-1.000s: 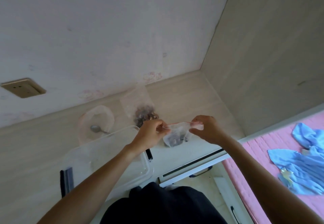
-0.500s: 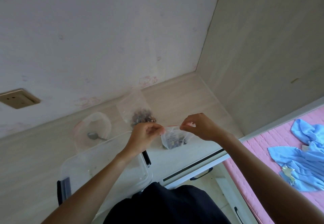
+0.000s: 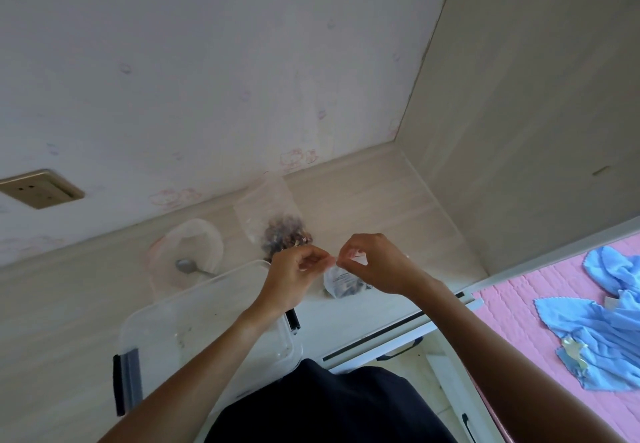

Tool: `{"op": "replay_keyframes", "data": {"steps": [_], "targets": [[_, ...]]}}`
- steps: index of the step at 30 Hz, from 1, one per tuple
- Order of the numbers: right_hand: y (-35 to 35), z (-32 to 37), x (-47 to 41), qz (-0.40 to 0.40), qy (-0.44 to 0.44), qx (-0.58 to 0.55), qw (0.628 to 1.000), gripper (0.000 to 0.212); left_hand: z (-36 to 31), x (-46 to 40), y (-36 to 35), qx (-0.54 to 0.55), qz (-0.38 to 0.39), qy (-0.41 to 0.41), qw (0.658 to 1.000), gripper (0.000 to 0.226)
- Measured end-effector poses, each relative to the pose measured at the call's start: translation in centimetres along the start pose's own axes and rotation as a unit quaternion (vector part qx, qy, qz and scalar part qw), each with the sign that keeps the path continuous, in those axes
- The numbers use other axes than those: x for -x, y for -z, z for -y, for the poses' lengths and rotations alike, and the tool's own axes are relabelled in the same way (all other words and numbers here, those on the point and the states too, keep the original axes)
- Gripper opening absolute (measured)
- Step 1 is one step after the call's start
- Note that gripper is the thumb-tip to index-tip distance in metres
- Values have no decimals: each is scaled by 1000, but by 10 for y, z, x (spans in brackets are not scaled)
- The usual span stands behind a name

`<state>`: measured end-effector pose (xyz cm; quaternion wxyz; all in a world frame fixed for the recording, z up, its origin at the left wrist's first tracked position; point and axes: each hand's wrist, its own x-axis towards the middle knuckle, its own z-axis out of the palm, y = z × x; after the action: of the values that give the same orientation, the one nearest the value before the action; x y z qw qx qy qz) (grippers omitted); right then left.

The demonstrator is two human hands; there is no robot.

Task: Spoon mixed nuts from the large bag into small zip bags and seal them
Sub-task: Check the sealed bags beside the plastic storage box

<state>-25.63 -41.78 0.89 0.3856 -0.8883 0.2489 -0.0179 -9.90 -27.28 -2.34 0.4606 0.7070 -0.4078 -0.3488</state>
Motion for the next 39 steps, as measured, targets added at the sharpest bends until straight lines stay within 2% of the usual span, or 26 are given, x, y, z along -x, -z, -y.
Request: {"op": "replay_keyframes", "data": {"steps": [13, 26, 30, 34, 37, 39], "targets": [[-1, 8, -2, -28, 39, 5, 999, 11, -4, 1, 3, -54, 42, -24, 997, 6], [19, -16, 16, -36, 73, 81, 993, 19, 1, -5, 19, -105, 66, -45, 991, 7], [25, -23, 21, -36, 72, 47, 996, 18, -2, -7, 26, -122, 72, -42, 989, 5], [32, -33, 26, -52, 29, -43, 997, 4, -7, -7, 36, -129, 76, -26, 988, 6], [37, -40, 32, -54, -14, -101, 993, 12, -8, -4, 45, -137, 81, -15, 987, 4], [37, -44, 34, -45, -32, -126, 990, 9, -8, -2, 47, -139, 90, -10, 986, 4]]}}
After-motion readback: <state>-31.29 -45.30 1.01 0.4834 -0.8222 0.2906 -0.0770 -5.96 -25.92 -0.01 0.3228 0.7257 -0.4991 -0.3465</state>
